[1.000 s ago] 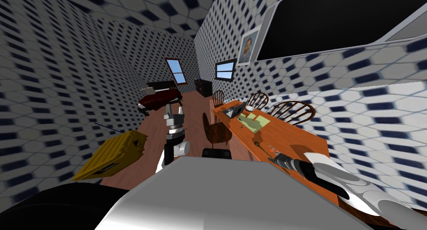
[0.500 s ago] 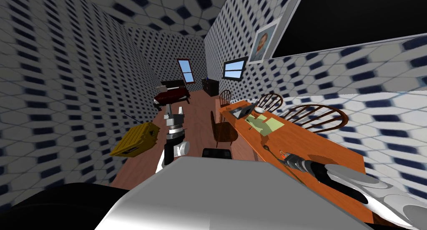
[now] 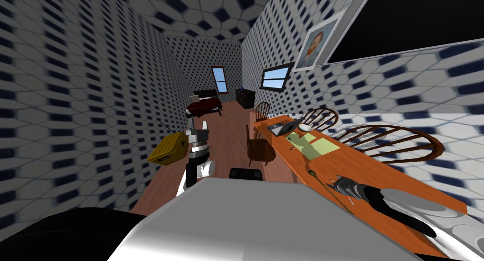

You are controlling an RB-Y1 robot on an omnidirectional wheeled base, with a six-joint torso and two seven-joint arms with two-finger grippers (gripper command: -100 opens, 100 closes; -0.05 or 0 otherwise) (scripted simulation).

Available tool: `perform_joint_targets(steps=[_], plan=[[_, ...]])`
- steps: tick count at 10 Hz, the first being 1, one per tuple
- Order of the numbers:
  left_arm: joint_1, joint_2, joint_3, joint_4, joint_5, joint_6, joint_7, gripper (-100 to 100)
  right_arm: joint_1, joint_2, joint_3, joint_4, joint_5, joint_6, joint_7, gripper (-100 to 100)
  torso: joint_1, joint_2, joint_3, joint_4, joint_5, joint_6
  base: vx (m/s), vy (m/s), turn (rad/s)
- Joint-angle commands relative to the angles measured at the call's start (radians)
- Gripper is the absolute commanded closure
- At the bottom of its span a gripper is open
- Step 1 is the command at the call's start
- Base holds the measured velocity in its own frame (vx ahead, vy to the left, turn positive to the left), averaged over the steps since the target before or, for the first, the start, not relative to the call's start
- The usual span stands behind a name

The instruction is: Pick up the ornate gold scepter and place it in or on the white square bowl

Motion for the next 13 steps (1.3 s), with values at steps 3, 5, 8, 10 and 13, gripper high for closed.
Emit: perform_joint_targets(steps=[3, 5, 8, 10, 13], plan=[[0.0, 0.0, 0.0, 0.0, 0.0, 0.0, 0.0, 0, 0.011, 0.002, 0.061, 0.036, 0.013, 0.004, -0.009, -100, -0.004, -0.003, -0.002, -0.001, -0.001, 0.001, 0.011, 0.024, 0.115], [0.0, 0.0, 0.0, 0.0, 0.0, 0.0, 0.0, 0, 0.033, 0.035, 0.102, 0.038, 0.019, -0.023, -0.038, -100, -0.013, -0.008, -0.005, -0.002, -0.003, 0.001, 0.118, -0.133, -0.013], [0.001, 0.0, 0.001, 0.0, 0.0, 0.0, 0.0, 0, 0.061, 0.078, 0.142, 0.037, 0.025, -0.06, -0.072, -100, -0.017, -0.011, -0.007, -0.003, -0.004, 0.001, 0.081, -0.11, 0.024], [0.0, 0.0, 0.0, 0.0, 0.0, 0.0, 0.0, 0, 0.068, 0.089, 0.151, 0.037, 0.027, -0.07, -0.08, -100, -0.009, -0.004, -0.002, -0.001, -0.002, 0.001, -0.001, -0.006, 0.017], [0.0, 0.0, 0.0, 0.0, 0.0, 0.0, 0.0, 0, 0.068, 0.089, 0.151, 0.037, 0.027, -0.07, -0.08, -100, -0.008, -0.003, -0.002, -0.001, -0.002, 0.001, -0.001, -0.004, 0.009]])
